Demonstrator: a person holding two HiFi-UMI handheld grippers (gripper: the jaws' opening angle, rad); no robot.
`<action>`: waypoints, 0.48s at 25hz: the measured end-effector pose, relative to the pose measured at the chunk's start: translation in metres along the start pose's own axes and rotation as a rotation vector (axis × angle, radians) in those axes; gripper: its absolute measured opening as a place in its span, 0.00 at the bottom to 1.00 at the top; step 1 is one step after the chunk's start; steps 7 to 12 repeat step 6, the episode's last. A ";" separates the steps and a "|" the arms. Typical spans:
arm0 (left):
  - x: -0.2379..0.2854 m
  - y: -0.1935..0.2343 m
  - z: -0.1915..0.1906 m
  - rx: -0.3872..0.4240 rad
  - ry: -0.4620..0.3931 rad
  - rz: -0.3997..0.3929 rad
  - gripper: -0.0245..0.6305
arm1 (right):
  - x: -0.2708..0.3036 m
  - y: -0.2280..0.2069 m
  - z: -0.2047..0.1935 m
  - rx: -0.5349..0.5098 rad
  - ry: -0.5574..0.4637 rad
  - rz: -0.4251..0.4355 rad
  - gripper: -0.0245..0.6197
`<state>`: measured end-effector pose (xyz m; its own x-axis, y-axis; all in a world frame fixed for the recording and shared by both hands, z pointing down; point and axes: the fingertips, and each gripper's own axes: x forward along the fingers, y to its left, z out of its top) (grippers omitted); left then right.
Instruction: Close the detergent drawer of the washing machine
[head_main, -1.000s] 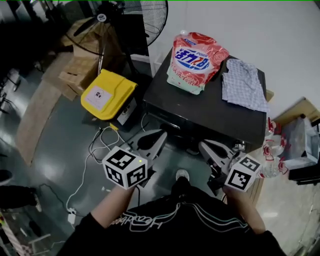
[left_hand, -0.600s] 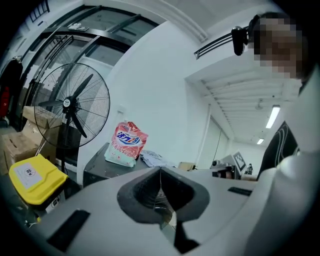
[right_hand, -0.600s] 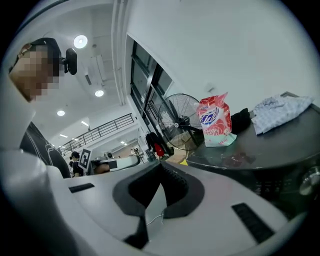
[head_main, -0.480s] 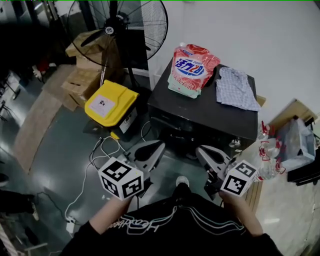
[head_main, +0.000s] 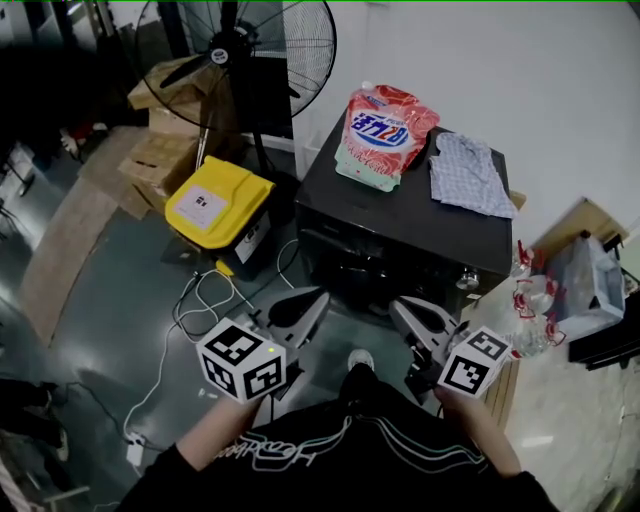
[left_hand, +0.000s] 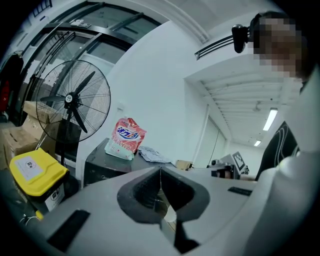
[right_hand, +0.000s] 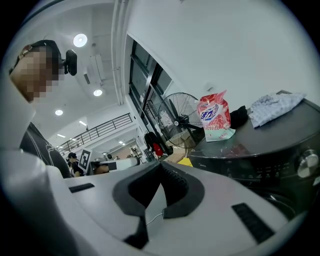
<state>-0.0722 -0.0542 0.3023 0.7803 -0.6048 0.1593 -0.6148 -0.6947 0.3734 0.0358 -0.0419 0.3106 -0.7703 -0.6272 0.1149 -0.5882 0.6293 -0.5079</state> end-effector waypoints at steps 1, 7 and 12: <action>0.000 0.000 -0.001 0.000 0.000 0.001 0.07 | 0.000 0.000 -0.001 0.000 0.001 -0.001 0.08; -0.001 0.003 -0.003 -0.001 0.001 0.005 0.07 | 0.003 -0.004 -0.003 0.003 -0.003 -0.002 0.08; -0.001 0.003 -0.003 -0.001 0.001 0.005 0.07 | 0.003 -0.004 -0.003 0.003 -0.003 -0.002 0.08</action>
